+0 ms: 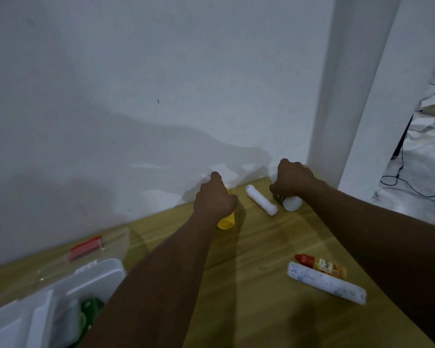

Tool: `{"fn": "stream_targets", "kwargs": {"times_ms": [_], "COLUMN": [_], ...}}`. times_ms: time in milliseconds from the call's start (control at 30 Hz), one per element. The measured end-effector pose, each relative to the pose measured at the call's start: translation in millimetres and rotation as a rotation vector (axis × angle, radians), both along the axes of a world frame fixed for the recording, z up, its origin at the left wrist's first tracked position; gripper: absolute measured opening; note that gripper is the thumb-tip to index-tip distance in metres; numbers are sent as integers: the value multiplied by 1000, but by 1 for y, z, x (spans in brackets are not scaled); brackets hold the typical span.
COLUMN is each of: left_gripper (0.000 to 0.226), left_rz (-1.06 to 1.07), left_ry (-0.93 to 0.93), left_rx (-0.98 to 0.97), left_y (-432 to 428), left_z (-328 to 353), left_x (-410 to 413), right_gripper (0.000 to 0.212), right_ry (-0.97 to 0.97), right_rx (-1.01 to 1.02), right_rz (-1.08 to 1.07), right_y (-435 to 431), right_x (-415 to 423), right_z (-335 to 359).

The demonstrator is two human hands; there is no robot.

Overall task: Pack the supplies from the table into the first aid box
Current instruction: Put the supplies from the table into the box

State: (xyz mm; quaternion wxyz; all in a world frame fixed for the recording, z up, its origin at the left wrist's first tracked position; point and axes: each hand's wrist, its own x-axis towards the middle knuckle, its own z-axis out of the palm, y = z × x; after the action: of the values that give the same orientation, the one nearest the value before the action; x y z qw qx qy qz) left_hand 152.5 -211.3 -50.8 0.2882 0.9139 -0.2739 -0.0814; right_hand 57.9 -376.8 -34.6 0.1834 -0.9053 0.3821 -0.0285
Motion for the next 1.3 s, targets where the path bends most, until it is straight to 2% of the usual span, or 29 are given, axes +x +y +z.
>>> {"fn": "stream_targets", "kwargs": {"times_ms": [133,400,533,733,933,1300], "left_gripper": [54,49,54,56,55,53], "left_rz": [37,25,27,78,141,109], "left_ry": [52,-8,-37,-102,-87,-51], "left_rx": [-39,-310,-418,-411,-389,-416], "left_y": [16,79,126,221,307,325], "left_z": [13,67,106,143,142,118], "left_x": [-2,-16,-24,-27,-23,-20], "right_gripper": [28,44,45,44,46,56], "right_ry": [5,-241,-395,-559,-496,-252], "right_rx": [96,110,78,175,240,-49], "right_rz": [18,40,142,378,551,722], "right_y": [17,60,102,199,280,315], "right_x": [-15,-44,-46,-32,-15,-11], "right_z": [6,55,102,146,144,78]}}
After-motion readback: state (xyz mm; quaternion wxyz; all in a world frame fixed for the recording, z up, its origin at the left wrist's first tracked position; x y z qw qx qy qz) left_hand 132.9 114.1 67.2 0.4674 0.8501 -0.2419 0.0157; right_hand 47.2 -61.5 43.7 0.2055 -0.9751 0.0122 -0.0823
